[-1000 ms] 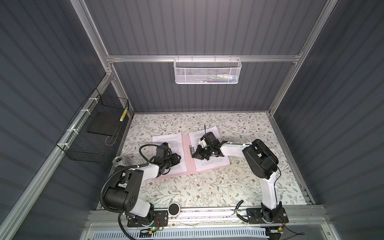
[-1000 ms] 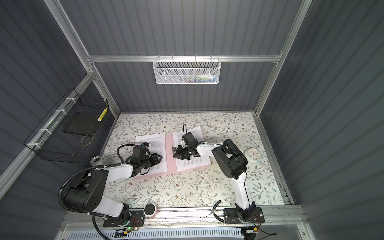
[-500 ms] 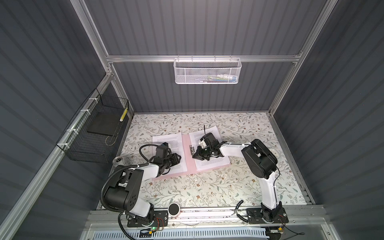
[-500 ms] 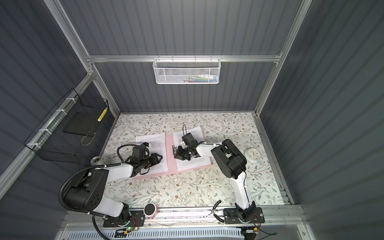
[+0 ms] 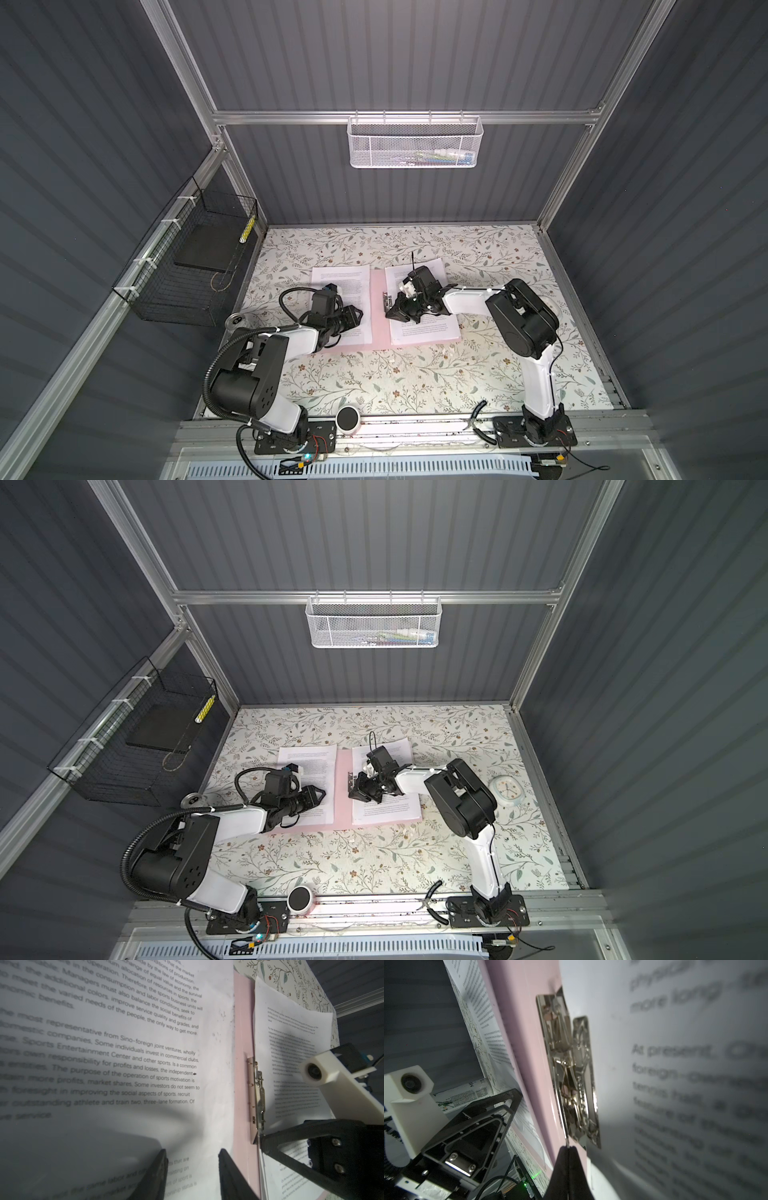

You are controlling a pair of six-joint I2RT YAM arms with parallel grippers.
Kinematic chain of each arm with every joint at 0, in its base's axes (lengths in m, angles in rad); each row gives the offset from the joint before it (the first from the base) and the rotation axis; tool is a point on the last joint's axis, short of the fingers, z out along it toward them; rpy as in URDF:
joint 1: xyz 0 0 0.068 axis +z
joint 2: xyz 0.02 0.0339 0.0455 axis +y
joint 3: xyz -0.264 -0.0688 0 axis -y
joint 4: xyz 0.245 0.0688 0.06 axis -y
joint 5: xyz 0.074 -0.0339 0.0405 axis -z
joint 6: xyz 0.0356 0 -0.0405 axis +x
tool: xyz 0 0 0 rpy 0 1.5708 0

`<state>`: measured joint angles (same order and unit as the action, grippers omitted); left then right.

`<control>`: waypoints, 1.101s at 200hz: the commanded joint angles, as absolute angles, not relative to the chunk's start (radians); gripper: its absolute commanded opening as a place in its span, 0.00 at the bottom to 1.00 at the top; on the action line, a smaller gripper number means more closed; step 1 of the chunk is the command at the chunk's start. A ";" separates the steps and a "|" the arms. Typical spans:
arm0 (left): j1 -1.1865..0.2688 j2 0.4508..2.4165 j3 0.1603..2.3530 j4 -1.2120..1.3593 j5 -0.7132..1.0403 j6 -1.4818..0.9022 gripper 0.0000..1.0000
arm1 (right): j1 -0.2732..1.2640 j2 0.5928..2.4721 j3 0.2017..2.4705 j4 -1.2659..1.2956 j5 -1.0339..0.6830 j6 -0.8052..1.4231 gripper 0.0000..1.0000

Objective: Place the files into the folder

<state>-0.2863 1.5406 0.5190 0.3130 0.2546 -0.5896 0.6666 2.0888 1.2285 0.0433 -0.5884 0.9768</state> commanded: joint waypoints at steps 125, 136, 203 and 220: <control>-0.226 1.349 0.856 -0.299 0.099 -0.401 0.81 | 0.566 1.743 1.132 -0.420 -0.313 0.706 0.61; -0.198 1.330 0.864 -0.315 0.093 -0.403 0.81 | 0.554 1.725 1.100 -0.419 -0.292 0.695 0.57; -0.125 1.283 0.815 -0.340 -0.001 -0.436 0.83 | 0.492 1.690 0.943 -0.370 -0.227 0.637 0.45; -0.114 1.251 0.810 -0.360 -0.049 -0.434 0.85 | 0.485 1.702 0.927 -0.353 -0.231 0.628 0.45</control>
